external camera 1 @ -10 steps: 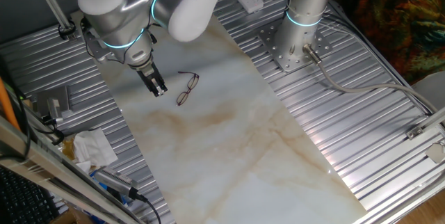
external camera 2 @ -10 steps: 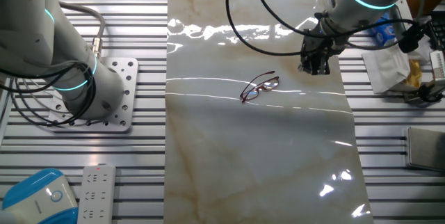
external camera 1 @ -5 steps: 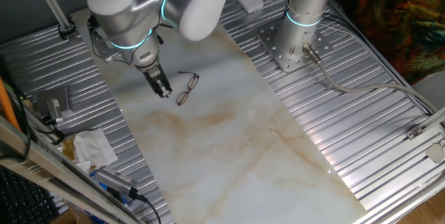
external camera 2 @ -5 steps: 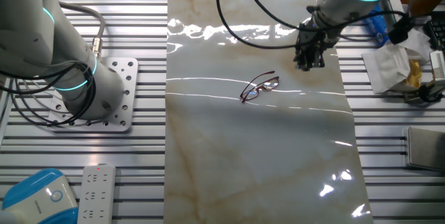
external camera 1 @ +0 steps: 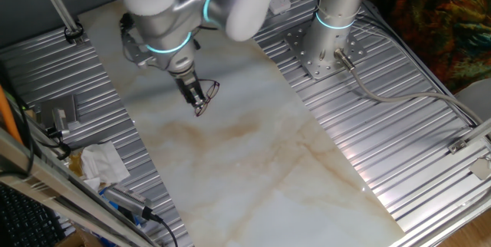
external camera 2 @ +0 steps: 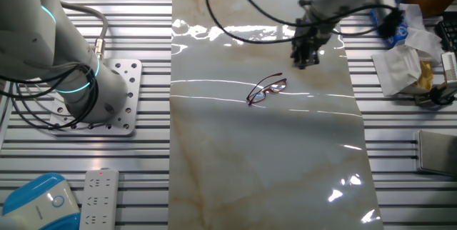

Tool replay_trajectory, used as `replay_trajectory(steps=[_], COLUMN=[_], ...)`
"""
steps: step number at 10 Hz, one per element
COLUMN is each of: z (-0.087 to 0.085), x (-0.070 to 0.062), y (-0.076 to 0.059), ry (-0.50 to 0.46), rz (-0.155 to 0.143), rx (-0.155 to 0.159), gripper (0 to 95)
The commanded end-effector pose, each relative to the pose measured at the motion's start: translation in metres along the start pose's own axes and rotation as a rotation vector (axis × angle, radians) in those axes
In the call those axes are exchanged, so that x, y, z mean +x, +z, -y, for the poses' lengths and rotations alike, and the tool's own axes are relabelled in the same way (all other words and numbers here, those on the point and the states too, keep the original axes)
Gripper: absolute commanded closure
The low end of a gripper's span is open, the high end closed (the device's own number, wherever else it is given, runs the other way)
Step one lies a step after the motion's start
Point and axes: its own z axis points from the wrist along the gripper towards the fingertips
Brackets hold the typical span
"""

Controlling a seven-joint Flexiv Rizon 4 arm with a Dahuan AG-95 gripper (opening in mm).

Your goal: Unfold the leg of the glasses (with one hand)

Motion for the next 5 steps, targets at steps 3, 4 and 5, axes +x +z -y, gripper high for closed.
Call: replay_trajectory(steps=[3,4,5], z=[-0.003,-0.007,-0.011], x=[0.016,0.019,0.021], y=[0.013,0.020,0.026], ry=[0.023,0.027,0.032], rz=[-0.003,-0.016,-0.031], rx=[-0.008,0.000,0.002], gripper=[76.0,76.0,76.0])
